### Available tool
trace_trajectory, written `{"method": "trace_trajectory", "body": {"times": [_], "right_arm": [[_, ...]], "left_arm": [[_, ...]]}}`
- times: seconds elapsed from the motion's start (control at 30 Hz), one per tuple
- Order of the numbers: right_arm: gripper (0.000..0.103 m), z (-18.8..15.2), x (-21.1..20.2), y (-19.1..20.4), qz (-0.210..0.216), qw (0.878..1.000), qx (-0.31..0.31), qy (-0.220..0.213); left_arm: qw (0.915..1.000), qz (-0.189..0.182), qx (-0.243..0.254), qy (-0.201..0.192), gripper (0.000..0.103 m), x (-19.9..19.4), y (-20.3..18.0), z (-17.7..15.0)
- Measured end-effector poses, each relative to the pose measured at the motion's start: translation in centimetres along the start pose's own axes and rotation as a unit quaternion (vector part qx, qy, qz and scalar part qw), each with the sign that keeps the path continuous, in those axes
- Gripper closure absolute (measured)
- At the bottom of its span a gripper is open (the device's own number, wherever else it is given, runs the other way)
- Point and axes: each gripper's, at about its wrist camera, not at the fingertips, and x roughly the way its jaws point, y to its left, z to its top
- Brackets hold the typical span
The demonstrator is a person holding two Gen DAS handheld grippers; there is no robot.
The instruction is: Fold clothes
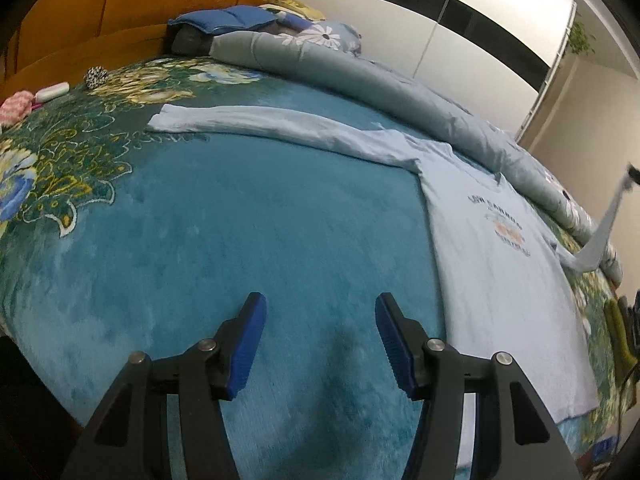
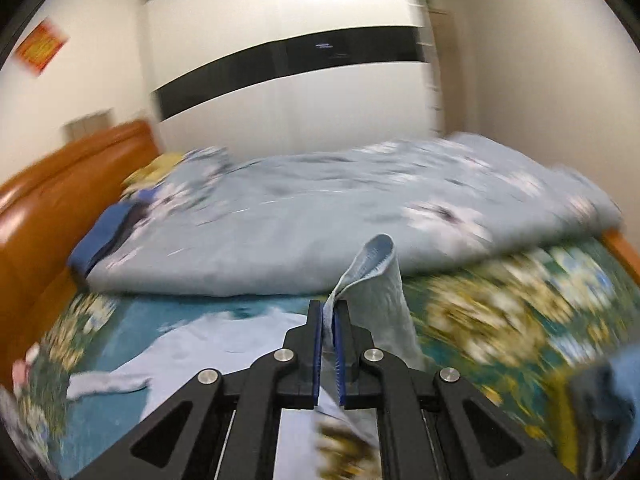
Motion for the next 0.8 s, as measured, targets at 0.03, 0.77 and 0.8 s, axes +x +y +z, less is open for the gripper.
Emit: {"method": "trace_trajectory", "body": {"times": [0.03,0.77,0.8], "right_arm": [[0.097,0.3,1.0,2.1,0.013,1.000,-0.015,0.003],[0.093,-13.9,22.8,24.9,0.142,0.960,-0.119,0.208],[0.093,-14.0,22.8,25.0,0.151,0.959,-0.118,0.207]], "left_arm": [[1.0000,-0.001,-0.004,0.000,0.045,0.1,0.2,0.2],[0.9998,0.018,0.002,-0.007,0.045,0.9,1.0,2.9],[0.9999,0.014,0.004,-0.009,0.045,0.9,0.6,3.2]]}}
